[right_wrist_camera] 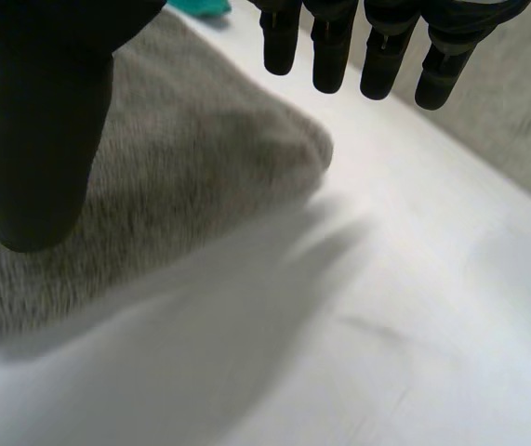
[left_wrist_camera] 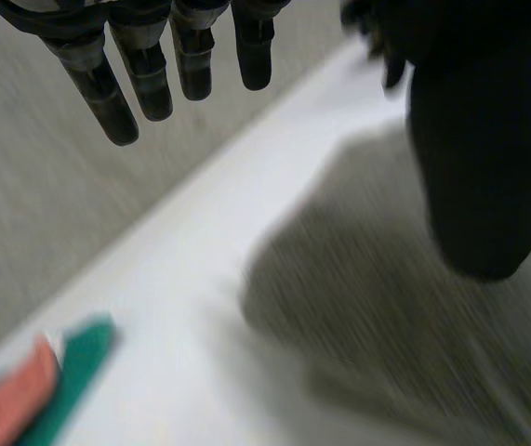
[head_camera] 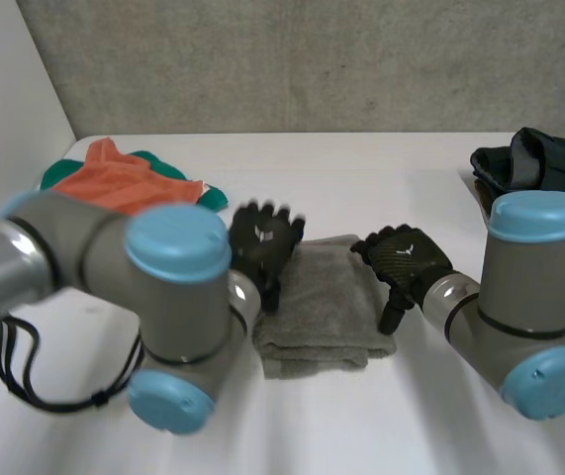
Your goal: Fold the laundry.
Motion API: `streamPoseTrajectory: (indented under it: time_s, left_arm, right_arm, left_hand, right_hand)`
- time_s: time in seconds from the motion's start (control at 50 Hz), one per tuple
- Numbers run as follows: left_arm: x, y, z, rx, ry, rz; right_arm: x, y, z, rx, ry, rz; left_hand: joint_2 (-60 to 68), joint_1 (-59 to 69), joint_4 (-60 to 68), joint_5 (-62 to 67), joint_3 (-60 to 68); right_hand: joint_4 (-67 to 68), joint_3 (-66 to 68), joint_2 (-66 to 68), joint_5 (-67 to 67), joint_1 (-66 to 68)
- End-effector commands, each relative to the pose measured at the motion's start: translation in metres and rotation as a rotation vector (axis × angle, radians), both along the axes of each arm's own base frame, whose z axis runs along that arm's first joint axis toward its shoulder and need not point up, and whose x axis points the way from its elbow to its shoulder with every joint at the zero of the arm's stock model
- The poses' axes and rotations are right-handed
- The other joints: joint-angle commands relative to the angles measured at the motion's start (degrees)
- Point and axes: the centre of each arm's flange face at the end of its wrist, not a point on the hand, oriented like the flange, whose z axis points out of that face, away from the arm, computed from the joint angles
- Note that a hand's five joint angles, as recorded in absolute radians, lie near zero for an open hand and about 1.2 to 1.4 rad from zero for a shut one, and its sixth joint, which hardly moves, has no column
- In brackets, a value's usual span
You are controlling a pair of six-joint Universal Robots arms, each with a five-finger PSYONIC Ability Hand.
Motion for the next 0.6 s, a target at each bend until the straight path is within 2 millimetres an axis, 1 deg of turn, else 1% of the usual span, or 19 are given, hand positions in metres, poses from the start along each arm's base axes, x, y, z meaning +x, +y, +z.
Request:
streamPoseTrajectory:
  time_s: [0.02, 0.04, 0.06, 0.08, 0.14, 0.16, 0.2, 0.22, 0.3, 0.42, 0.5, 0.52, 0.6]
  left_arm:
    - [-0.002, -0.009, 0.067, -0.092, 0.148, -0.24]
    - [-0.003, -0.008, 0.071, -0.094, 0.157, -0.275]
    - [-0.004, -0.006, 0.074, -0.095, 0.164, -0.31]
    - [-0.005, -0.003, 0.079, -0.09, 0.172, -0.376]
    - [-0.005, 0.002, 0.083, -0.068, 0.176, -0.457]
    - [-0.005, 0.002, 0.085, -0.048, 0.181, -0.49]
    - [-0.004, 0.003, 0.085, -0.019, 0.185, -0.514]
    - [-0.004, 0.003, 0.084, 0.008, 0.192, -0.529]
    - [-0.005, 0.002, 0.077, 0.044, 0.196, -0.535]
    - [-0.006, 0.002, 0.072, 0.06, 0.193, -0.536]
    - [-0.006, 0.002, 0.07, 0.069, 0.191, -0.535]
    - [-0.006, 0.002, 0.069, 0.07, 0.191, -0.535]
    - [-0.006, 0.002, 0.069, 0.07, 0.191, -0.535]
  right_arm:
    - [0.012, 0.043, 0.007, -0.094, -0.05, 0.093]
    - [0.013, 0.049, 0.005, -0.098, -0.05, 0.104]
    - [0.016, 0.06, -0.002, -0.101, -0.051, 0.129]
    - [0.017, 0.065, -0.007, -0.097, -0.049, 0.14]
    - [0.019, 0.078, -0.019, -0.102, -0.054, 0.168]
    - [0.019, 0.08, -0.021, -0.103, -0.055, 0.171]
    - [0.019, 0.08, -0.027, -0.106, -0.055, 0.17]
    - [0.019, 0.08, -0.034, -0.101, -0.052, 0.17]
    - [0.021, 0.076, -0.044, -0.111, -0.047, 0.167]
    - [0.024, 0.067, -0.046, -0.18, -0.047, 0.166]
    - [0.027, 0.061, -0.052, -0.208, -0.04, 0.171]
    - [0.028, 0.06, -0.055, -0.209, -0.034, 0.172]
    - [0.032, 0.055, -0.057, -0.214, -0.035, 0.173]
  left_hand:
    - [3.7, 4.05, 3.83, 2.83, 3.49]
    - [3.7, 4.05, 3.83, 2.83, 3.49]
    - [3.87, 4.21, 3.99, 2.99, 3.66]
    - [3.7, 4.05, 3.83, 2.83, 3.5]
    - [3.53, 3.88, 3.66, 2.66, 3.33]
    - [3.7, 4.05, 3.83, 2.83, 3.49]
    - [3.87, 4.21, 3.99, 2.99, 3.66]
    - [3.87, 4.22, 4.0, 3.0, 3.66]
    - [3.87, 4.22, 4.0, 3.0, 3.66]
    - [3.7, 4.05, 3.83, 2.83, 3.49]
    - [3.7, 4.05, 3.83, 2.83, 3.49]
    - [3.7, 4.05, 3.83, 2.83, 3.49]
    - [3.7, 4.05, 3.83, 2.83, 3.49]
  right_hand:
    - [-2.1, -2.2, -2.63, -2.67, -3.12]
    - [-2.1, -2.2, -2.63, -2.67, -3.12]
    - [-2.1, -2.2, -2.63, -2.67, -3.12]
    - [-2.1, -2.2, -2.63, -2.67, -3.12]
    - [-2.1, -2.2, -2.63, -2.67, -3.12]
    - [-2.1, -2.2, -2.63, -2.67, -3.12]
    - [-2.1, -2.2, -2.63, -2.67, -3.12]
    - [-2.1, -2.2, -2.63, -2.67, -3.12]
    - [-2.1, -2.2, -2.63, -2.67, -3.12]
    - [-2.1, -2.2, -2.63, -2.67, -3.12]
    - [2.68, 2.59, 2.16, 2.11, 1.66]
    - [5.36, 5.26, 4.83, 4.78, 4.34]
    - [12.59, 12.5, 12.07, 12.02, 11.57]
